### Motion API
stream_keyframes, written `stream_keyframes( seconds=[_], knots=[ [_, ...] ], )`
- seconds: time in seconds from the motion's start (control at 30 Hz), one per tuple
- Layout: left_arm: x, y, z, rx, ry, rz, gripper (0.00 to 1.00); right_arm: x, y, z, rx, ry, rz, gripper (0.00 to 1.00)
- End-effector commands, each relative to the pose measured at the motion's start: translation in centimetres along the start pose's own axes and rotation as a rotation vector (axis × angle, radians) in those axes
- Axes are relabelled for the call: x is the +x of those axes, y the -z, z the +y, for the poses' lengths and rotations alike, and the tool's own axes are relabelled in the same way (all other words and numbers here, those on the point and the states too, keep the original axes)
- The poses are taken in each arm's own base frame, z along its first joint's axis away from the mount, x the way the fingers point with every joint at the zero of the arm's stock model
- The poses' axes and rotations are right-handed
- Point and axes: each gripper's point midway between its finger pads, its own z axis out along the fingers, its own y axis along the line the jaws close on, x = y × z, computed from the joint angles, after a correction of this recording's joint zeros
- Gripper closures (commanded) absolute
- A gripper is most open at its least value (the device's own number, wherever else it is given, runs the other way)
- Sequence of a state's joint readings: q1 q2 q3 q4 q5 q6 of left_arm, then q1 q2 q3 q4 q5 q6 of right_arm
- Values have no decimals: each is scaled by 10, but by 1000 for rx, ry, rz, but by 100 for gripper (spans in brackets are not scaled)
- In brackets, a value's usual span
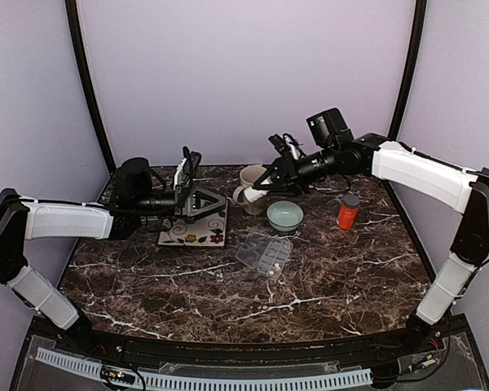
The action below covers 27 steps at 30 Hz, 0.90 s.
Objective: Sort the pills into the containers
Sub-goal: Pass from the right arm to the left
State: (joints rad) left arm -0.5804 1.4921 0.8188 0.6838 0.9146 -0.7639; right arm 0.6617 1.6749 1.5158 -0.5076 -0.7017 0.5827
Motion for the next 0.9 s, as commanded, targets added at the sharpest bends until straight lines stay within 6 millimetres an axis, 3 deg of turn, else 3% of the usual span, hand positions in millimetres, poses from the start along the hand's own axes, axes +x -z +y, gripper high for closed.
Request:
stream_keyframes(
  seconds=[0.0, 0.27, 0.87],
  knots=[
    [-23, 0, -24, 94, -50, -39, 14, -14, 9, 57, -163, 79, -42, 97],
    [-30, -4, -22, 105, -49, -54, 18, -14, -1, 74, -206, 93, -22, 97],
    [-48, -3, -32, 186, -24, -151, 30, -14, -13, 75, -235, 79, -21, 99]
  ],
)
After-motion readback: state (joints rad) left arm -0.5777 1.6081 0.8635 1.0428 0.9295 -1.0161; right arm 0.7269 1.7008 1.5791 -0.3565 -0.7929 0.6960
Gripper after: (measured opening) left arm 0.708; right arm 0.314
